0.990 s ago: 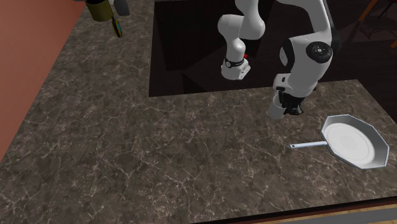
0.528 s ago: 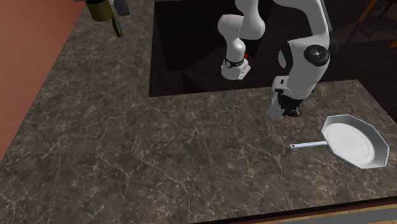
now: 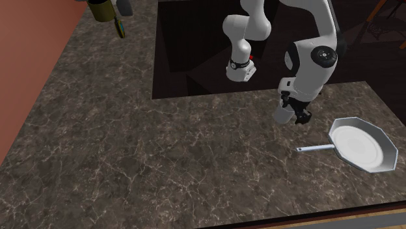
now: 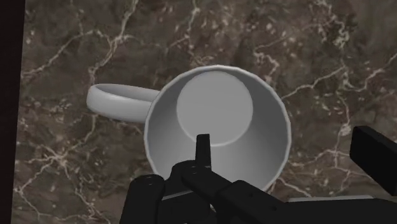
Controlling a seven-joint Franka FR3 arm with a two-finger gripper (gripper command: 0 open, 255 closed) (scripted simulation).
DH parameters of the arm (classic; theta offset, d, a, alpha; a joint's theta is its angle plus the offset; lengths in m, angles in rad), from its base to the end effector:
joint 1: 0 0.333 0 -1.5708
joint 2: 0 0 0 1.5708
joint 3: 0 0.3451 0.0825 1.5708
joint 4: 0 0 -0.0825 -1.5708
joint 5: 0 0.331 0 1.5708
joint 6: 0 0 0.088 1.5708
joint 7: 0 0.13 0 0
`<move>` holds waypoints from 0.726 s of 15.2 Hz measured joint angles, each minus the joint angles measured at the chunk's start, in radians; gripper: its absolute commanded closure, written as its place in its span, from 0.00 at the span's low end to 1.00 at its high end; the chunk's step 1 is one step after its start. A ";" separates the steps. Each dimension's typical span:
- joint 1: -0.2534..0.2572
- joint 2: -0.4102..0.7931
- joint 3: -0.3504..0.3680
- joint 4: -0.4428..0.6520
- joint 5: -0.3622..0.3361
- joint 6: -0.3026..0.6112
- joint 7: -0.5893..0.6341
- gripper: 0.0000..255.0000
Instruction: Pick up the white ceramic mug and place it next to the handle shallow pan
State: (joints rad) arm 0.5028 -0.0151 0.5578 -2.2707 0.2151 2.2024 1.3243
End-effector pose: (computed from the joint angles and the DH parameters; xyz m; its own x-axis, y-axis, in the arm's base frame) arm 0.2181 0.4139 0.3991 0.9086 -0.3822 -0.1683 -0.3837 -0.9231 0.0246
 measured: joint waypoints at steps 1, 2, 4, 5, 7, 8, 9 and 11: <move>-0.002 -0.007 -0.002 0.009 0.002 -0.015 -0.003 0.00; -0.005 -0.024 -0.006 0.018 0.009 -0.040 -0.009 0.00; -0.013 -0.047 -0.016 0.055 0.012 -0.100 -0.019 0.00; -0.013 -0.053 -0.016 0.065 0.014 -0.115 -0.018 0.00; -0.012 -0.062 -0.017 0.070 0.017 -0.128 -0.018 0.00; -0.012 -0.064 -0.017 0.071 0.018 -0.131 -0.018 0.00; -0.012 -0.064 -0.017 0.071 0.018 -0.132 -0.018 0.00; -0.012 -0.064 -0.017 0.072 0.018 -0.133 -0.018 0.00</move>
